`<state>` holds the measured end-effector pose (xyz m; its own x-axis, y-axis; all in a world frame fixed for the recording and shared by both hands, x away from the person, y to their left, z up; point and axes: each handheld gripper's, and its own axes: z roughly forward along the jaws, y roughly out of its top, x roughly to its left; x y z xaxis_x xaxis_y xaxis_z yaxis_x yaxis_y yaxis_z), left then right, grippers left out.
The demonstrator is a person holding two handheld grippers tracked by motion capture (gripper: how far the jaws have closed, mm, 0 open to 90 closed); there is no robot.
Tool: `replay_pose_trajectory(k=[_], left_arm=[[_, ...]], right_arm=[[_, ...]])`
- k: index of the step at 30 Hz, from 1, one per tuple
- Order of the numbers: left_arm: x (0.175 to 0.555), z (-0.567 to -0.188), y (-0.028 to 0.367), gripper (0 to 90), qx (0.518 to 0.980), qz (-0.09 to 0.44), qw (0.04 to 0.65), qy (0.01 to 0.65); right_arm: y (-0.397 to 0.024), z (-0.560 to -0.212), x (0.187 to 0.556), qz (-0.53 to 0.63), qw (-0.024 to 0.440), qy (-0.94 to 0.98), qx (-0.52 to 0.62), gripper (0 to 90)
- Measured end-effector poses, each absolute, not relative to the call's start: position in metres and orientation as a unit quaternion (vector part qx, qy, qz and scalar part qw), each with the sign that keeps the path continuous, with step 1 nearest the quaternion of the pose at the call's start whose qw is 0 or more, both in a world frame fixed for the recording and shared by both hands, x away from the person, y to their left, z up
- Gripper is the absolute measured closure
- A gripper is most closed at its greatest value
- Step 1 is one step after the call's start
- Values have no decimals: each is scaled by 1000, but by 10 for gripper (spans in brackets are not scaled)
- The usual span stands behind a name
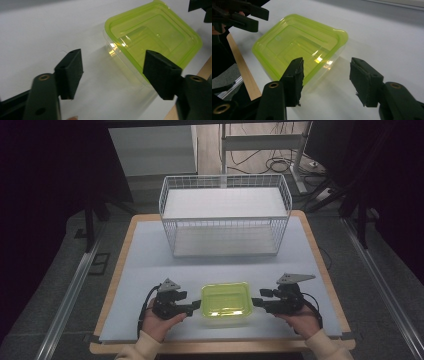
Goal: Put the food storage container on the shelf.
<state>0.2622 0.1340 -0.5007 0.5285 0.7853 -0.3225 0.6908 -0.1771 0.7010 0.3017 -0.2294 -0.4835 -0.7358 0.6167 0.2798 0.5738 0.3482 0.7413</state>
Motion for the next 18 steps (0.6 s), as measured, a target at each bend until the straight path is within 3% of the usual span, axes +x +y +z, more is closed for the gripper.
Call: replay_pose_trajectory(k=[7,18], left_arm=[[270,-506,129,456,761,27,423,491],[271,-506,133,479,755,16,429,496]], right_arm=[[-220,-490,312,428,1,818,383,535],[-214,-497,316,421,-21,817,394,556]])
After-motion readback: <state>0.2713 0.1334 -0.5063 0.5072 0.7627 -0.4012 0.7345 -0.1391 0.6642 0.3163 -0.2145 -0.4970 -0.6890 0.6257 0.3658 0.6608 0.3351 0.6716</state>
